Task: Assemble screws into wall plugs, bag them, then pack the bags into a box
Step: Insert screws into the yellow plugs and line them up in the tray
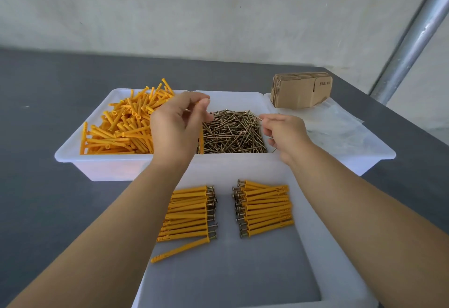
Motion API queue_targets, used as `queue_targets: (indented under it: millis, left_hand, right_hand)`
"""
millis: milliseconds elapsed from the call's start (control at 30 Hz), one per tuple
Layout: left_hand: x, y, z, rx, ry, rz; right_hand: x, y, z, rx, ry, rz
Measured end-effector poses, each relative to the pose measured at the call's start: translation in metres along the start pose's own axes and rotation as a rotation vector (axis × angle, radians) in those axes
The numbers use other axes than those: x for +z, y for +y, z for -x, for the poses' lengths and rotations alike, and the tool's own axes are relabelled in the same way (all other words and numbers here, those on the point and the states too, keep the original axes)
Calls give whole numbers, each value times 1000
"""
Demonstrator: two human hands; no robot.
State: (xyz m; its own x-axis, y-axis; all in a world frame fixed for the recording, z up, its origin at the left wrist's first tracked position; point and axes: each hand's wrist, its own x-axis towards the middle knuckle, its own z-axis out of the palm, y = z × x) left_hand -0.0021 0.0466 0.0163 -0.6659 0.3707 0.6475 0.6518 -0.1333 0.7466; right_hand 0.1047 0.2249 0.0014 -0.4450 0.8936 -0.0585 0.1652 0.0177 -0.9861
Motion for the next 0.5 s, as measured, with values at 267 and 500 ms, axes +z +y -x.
queue_targets:
  millis: [267, 500]
  left_hand:
    - [17, -6, 12, -267, -365, 73]
    - [21, -3, 20, -412, -539, 178]
  right_hand:
    - [-4, -18, 19, 162, -291, -192]
    - [3, -1, 38, -33, -380, -423]
